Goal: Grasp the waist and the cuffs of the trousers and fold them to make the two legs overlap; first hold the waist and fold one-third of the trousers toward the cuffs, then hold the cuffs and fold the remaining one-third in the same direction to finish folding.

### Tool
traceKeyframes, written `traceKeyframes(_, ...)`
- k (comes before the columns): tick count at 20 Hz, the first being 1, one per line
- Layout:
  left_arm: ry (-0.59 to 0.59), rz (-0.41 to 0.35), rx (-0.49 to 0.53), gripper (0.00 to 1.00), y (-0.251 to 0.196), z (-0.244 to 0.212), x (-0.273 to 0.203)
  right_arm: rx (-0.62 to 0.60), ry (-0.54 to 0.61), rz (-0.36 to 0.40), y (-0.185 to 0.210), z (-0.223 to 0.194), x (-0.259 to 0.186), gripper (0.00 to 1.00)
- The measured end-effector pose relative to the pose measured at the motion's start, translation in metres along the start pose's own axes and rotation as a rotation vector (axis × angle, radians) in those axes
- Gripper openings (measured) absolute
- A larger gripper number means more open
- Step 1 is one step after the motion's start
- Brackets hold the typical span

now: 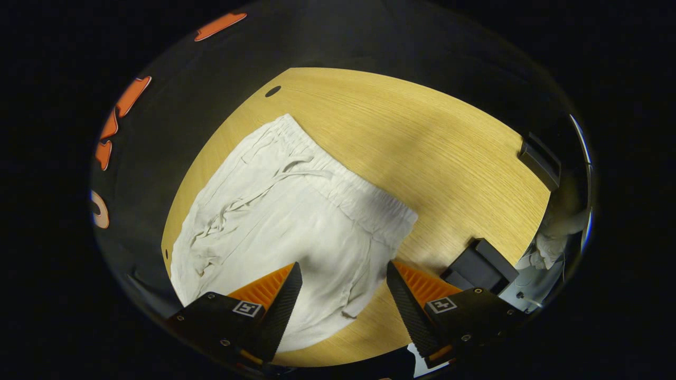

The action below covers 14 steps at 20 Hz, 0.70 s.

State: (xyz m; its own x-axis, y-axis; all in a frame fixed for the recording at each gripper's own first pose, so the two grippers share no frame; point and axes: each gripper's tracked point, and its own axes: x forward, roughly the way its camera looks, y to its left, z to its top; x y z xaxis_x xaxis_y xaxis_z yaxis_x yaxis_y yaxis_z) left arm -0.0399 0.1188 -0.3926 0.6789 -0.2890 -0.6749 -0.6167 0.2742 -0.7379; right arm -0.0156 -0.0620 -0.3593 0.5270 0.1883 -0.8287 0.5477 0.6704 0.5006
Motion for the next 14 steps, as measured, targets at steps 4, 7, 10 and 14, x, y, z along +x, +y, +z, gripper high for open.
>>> traceKeyframes(4,-0.002,0.060,0.163,0.07,0.002,-0.001,-0.003,0.013,-0.018,-0.010,-0.003,0.011,0.009,0.86)
traceKeyframes(7,0.001,0.072,0.237,0.06,-0.008,-0.002,-0.006,0.048,-0.043,-0.069,-0.019,0.013,0.013,0.53)
traceKeyframes(10,-0.010,0.018,0.213,0.05,-0.022,0.003,-0.016,0.179,-0.064,-0.005,-0.017,0.017,0.015,0.12)
traceKeyframes(14,0.005,0.007,0.217,0.05,-0.022,0.001,-0.026,0.305,-0.087,0.100,-0.013,0.020,0.008,0.02)
